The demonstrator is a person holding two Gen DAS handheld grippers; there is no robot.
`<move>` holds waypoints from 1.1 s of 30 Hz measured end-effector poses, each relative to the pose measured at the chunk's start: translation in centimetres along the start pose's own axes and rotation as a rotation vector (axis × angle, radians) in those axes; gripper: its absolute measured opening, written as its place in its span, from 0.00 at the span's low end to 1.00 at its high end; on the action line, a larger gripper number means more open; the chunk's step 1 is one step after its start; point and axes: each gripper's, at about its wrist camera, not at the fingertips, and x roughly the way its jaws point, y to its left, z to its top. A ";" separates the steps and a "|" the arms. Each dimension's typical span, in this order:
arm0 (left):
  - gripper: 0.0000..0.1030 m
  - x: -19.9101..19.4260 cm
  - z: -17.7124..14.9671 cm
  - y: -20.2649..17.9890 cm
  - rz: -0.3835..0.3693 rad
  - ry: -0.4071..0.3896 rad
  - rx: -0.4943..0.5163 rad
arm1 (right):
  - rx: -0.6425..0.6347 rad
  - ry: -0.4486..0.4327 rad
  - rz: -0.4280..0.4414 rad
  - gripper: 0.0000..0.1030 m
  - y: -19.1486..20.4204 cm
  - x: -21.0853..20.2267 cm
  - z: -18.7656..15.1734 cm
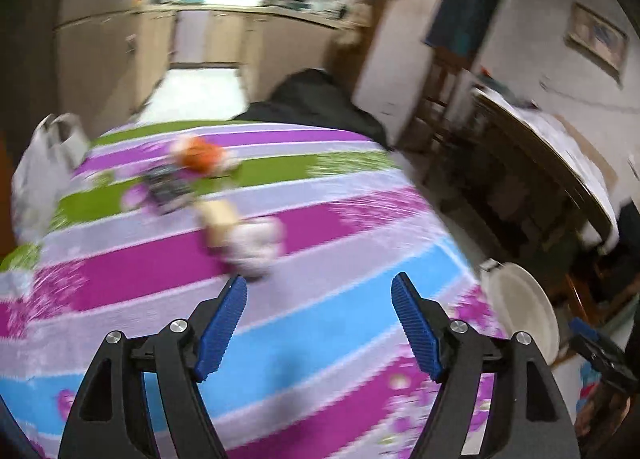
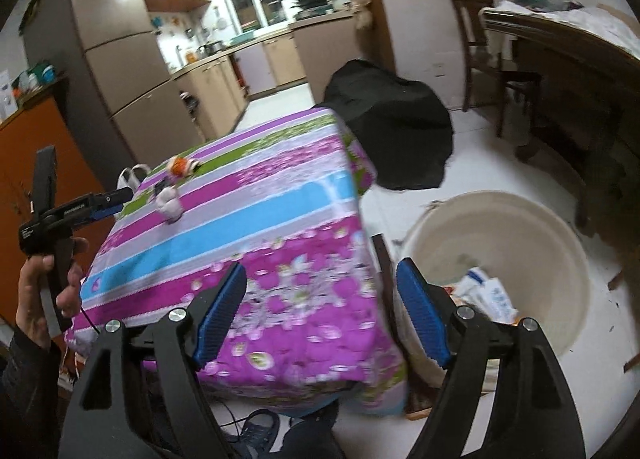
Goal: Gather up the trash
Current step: 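Move both open tools back over the table items, then grasp the beige sponge with the left tool while the right tool grasps the white towel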
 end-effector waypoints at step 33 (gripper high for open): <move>0.63 12.9 6.2 9.0 0.138 0.211 -0.191 | -0.037 0.127 0.032 0.72 4.5 5.1 -2.8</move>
